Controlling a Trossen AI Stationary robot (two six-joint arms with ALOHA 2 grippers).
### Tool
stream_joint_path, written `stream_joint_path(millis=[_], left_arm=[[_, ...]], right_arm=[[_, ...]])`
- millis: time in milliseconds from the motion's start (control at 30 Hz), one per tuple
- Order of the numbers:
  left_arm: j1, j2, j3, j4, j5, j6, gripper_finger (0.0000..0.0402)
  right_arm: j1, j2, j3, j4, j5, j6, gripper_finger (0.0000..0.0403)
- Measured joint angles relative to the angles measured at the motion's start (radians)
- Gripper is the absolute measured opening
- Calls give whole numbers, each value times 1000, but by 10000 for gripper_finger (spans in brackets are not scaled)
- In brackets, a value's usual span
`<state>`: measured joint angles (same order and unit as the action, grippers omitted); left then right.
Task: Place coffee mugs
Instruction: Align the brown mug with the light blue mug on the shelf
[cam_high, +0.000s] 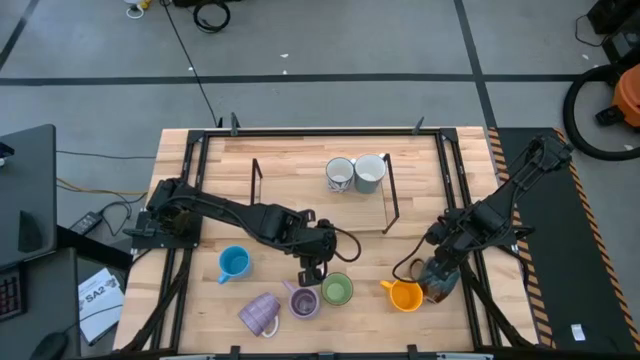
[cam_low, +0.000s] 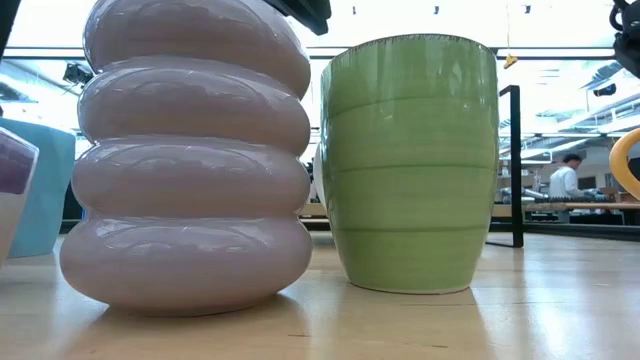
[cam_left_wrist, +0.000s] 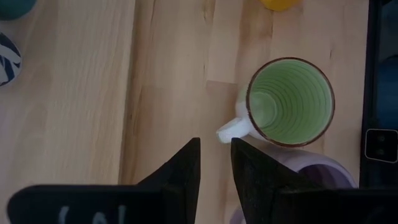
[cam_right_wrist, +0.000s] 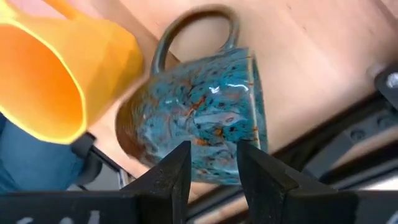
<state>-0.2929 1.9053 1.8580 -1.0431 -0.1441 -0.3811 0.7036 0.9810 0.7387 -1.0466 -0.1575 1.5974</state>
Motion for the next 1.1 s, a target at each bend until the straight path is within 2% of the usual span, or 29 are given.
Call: stream_joint_path(millis=[167, 400, 700, 1100], left_arm=[[0, 0, 0, 0, 0, -1, 96], [0, 0, 0, 0, 0, -1, 96], [1, 0, 0, 1, 0, -4, 96], [1, 0, 0, 2, -1, -8, 96]], right_arm=[[0, -35, -2, -10, 18, 5, 136], [0, -96, -2, -69, 99, -7, 136], [0, -109, -2, -158, 120, -186, 136], [-29, -123, -2, -72, 116, -397, 136]])
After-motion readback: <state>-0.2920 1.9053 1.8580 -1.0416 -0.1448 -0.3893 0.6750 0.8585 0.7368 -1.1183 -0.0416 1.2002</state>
